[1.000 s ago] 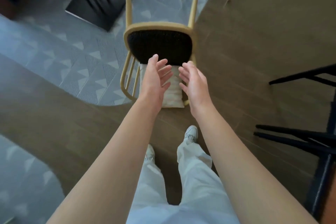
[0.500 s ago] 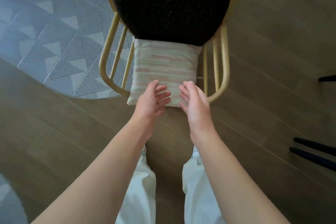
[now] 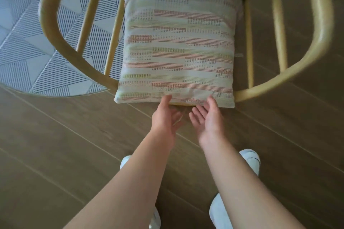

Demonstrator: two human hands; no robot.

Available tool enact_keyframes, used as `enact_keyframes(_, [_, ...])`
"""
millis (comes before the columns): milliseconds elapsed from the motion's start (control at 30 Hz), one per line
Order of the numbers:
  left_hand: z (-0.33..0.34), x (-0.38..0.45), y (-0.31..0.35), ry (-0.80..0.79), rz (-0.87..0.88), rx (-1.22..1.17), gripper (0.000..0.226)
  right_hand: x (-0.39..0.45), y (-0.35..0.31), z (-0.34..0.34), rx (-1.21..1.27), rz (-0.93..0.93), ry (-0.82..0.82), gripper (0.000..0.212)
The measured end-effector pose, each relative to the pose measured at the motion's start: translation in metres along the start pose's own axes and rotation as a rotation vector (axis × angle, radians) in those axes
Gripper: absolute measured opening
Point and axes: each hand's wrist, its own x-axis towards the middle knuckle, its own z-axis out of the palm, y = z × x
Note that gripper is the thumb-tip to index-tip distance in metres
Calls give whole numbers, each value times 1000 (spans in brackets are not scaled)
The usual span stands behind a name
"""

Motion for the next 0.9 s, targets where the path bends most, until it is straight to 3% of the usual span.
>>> enact_keyframes(100, [-5,26,-7,0,-3,-88,54,31,10,0,87,46,11,48])
enact_keyframes(300, [-4,59,0,-117,-2,-288,35,75,21,5,189,61,-92,53])
enact_keyframes(367, [-4,70,3,-88,18,-279,32,85,20,8,199,57,-94,50])
enact_keyframes(500, [-6,84,-2,-99,31,-324,45,90,25,9,190,72,-139,75])
enact_keyframes(600, [-5,92,-5,-109,22,-363,36,96,24,6,219,80,-135,57])
enact_keyframes(733, [-7,95,-7,-129,13,-367,34,99,22,2,212,85,-132,65])
enact_keyframes(900, [-15,96,-6,-136,7,-460,41,98,17,-2,196,78,-142,48])
